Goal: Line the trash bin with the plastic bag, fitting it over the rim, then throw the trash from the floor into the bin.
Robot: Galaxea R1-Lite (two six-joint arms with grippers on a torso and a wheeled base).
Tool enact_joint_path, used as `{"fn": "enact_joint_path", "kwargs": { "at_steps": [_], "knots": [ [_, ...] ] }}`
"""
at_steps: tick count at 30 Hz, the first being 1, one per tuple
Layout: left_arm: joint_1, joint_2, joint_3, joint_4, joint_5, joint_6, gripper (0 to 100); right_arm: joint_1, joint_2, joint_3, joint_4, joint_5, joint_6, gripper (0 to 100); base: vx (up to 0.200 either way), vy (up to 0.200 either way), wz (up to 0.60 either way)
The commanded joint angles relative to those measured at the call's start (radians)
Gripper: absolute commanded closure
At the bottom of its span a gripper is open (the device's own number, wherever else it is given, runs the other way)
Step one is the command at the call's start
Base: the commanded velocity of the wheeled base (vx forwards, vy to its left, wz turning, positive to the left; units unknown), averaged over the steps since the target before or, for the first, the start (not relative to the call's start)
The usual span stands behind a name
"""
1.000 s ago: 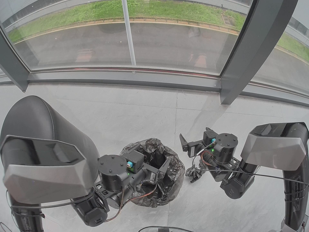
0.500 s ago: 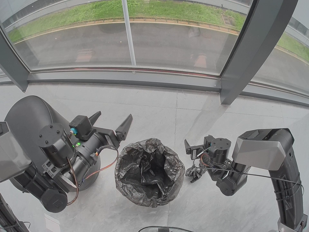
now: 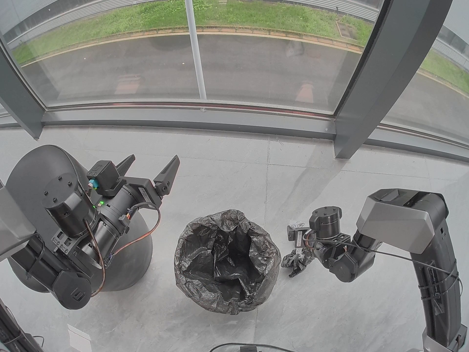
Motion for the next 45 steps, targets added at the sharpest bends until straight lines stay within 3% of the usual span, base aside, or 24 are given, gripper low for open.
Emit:
{"fn": "enact_joint_path", "kwargs": {
  "at_steps": [1,11,20,29,37,45],
  "knots": [
    [0.022,-0.006,-0.005,-0.001,-0.009,-0.001,0,-0.050,-0.011,-0.101,0.103,0.000,0.025,0,0.000,0.000,0.00],
    [0.022,0.008,-0.005,-0.001,-0.009,-0.001,0,-0.096,0.020,-0.292,0.354,0.002,0.025,0,0.000,0.000,0.00],
    [0.024,0.020,-0.007,-0.001,-0.009,-0.001,0,-0.094,0.046,-0.361,0.462,0.016,0.025,0,0.000,0.000,0.00],
    [0.024,0.022,-0.005,-0.001,-0.009,-0.001,0,-0.096,0.090,-0.595,0.692,0.028,0.040,0,0.000,0.000,0.00],
    [0.024,0.030,-0.005,-0.001,-0.009,-0.001,0,-0.093,0.149,-0.807,0.911,0.075,0.124,0,0.000,0.000,0.00],
    [0.024,0.039,-0.007,-0.001,-0.009,0.001,0,-0.088,0.219,-0.976,1.051,0.077,0.149,0,0.000,0.000,0.00]
  ]
}}
